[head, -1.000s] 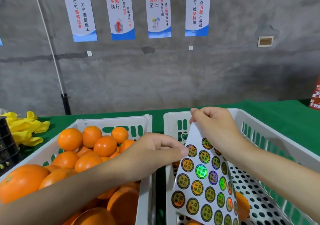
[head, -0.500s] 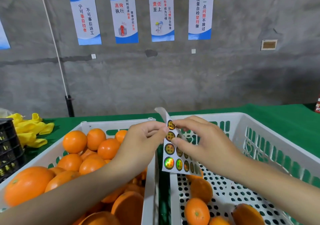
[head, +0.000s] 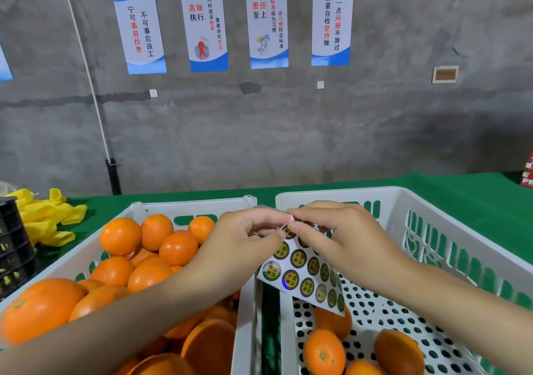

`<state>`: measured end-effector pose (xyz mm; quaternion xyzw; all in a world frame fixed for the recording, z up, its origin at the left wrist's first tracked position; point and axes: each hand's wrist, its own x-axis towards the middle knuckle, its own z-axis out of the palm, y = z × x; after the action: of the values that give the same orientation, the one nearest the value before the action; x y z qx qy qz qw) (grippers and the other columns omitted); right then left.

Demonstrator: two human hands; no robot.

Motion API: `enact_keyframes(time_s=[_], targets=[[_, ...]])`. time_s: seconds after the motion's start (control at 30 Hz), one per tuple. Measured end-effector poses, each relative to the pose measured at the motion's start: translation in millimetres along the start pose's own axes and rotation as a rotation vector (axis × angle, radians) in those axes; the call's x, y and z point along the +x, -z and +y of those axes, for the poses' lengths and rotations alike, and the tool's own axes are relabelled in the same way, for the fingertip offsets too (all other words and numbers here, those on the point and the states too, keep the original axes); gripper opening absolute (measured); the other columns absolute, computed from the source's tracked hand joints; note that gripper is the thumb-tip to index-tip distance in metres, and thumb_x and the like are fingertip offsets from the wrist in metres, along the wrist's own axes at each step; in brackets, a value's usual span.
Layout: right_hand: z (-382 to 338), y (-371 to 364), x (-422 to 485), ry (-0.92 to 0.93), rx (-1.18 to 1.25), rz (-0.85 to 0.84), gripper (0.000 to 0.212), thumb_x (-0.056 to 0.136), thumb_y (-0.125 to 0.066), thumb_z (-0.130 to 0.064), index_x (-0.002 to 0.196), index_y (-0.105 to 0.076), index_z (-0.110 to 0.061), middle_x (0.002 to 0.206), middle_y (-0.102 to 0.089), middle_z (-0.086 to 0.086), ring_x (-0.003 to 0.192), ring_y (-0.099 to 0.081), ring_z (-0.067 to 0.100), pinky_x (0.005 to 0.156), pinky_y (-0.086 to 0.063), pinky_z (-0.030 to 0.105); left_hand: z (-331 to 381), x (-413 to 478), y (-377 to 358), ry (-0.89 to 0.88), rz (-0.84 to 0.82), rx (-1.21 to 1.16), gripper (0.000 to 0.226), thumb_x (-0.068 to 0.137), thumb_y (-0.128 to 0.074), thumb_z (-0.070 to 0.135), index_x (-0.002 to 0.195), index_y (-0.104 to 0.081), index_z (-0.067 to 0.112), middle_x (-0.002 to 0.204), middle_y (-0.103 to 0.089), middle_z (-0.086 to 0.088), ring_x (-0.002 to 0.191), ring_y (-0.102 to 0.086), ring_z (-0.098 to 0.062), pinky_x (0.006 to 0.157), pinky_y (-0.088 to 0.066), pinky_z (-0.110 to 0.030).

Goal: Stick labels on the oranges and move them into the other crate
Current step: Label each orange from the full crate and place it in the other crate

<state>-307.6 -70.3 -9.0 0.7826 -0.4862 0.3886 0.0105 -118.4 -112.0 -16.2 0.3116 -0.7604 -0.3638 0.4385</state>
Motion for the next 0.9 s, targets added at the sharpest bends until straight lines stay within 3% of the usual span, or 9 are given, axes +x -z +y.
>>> enact_keyframes(time_s=[0.17, 0.3, 0.4, 0.6, 0.7, 0.8, 0.9], targets=[[1.5, 0.3, 0.0, -0.002, -0.030, -0.047, 0.030, 0.100, -0.049, -0.032, 0.123, -0.069, -0.032, 0.095, -0.067, -0.025, 0.094, -0.060, -0.001, 0.082, -0.050, 0.023, -1.5, 1.3, -1.4, 0.030, 0.025, 0.019, 0.036, 0.094, -0.063, 0.005, 0.092, -0.075, 0.039, 0.092, -0.078, 0.011, 0.090, -0.074, -0.010, 0.078, -0.061, -0.028], [-0.1, 2.7, -0.2, 0.011, -0.022, -0.042, 0.032, 0.098, -0.048, -0.036, 0.120, -0.071, -0.034, 0.099, -0.071, -0.020, 0.092, -0.062, 0.002, 0.081, -0.052, 0.028, -1.2, 0.5, -0.3, 0.030, 0.011, 0.016, 0.042, 0.094, -0.065, 0.007, 0.084, -0.076, 0.047, 0.093, -0.078, 0.014, 0.092, -0.074, -0.008, 0.084, -0.061, -0.031], [0.7, 3.0, 0.6, 0.044, -0.047, -0.062, 0.030, 0.098, -0.050, -0.040, 0.117, -0.072, -0.034, 0.093, -0.070, -0.019, 0.086, -0.063, 0.003, 0.076, -0.052, 0.031, -3.7, 1.1, 0.9, 0.036, -0.015, 0.018, 0.037, 0.093, -0.067, 0.010, 0.089, -0.077, 0.045, 0.095, -0.078, 0.010, 0.094, -0.074, -0.010, 0.088, -0.060, -0.037], [3.6, 3.7, 0.5, 0.110, -0.152, -0.153, 0.027, 0.100, -0.051, -0.033, 0.116, -0.073, -0.031, 0.099, -0.074, -0.014, 0.087, -0.066, 0.005, 0.077, -0.055, 0.034, -8.2, 1.7, 4.3, 0.017, -0.091, 0.105, 0.037, 0.091, -0.069, 0.007, 0.090, -0.076, 0.044, 0.090, -0.077, 0.010, 0.086, -0.073, -0.009, 0.075, -0.061, -0.028], [6.0, 4.4, 1.5, 0.050, -0.037, -0.201, 0.028, 0.101, -0.048, -0.034, 0.110, -0.075, -0.031, 0.092, -0.074, -0.017, 0.084, -0.066, 0.002, 0.076, -0.054, 0.029, -9.6, 3.3, 3.7, 0.042, -0.093, 0.109, 0.035, 0.092, -0.068, 0.008, 0.089, -0.075, 0.043, 0.088, -0.077, 0.008, 0.084, -0.074, -0.010, 0.073, -0.061, -0.028], [8.5, 4.9, 4.5, -0.060, 0.095, -0.090, 0.029, 0.100, -0.048, -0.036, 0.090, -0.074, -0.027, 0.076, -0.069, -0.012, 0.072, -0.063, 0.004, 0.067, -0.051, 0.032, -8.0, 4.1, 4.8, 0.040, -0.116, 0.079, 0.031, 0.092, -0.065, 0.009, 0.094, -0.075, 0.038, 0.090, -0.077, 0.008, 0.084, -0.074, -0.008, 0.072, -0.059, -0.023], [10.6, 6.1, 8.0, -0.128, 0.159, 0.088, 0.026, 0.099, -0.048, -0.037, 0.092, -0.071, -0.028, 0.085, -0.070, -0.008, 0.081, -0.064, 0.006, 0.073, -0.049, 0.027, -9.0, 1.2, 3.2, 0.067, -0.164, 0.064, 0.027, 0.090, -0.061, 0.009, 0.096, -0.076, 0.030, 0.093, -0.078, 0.004, 0.087, -0.075, -0.014, 0.077, -0.061, -0.030]])
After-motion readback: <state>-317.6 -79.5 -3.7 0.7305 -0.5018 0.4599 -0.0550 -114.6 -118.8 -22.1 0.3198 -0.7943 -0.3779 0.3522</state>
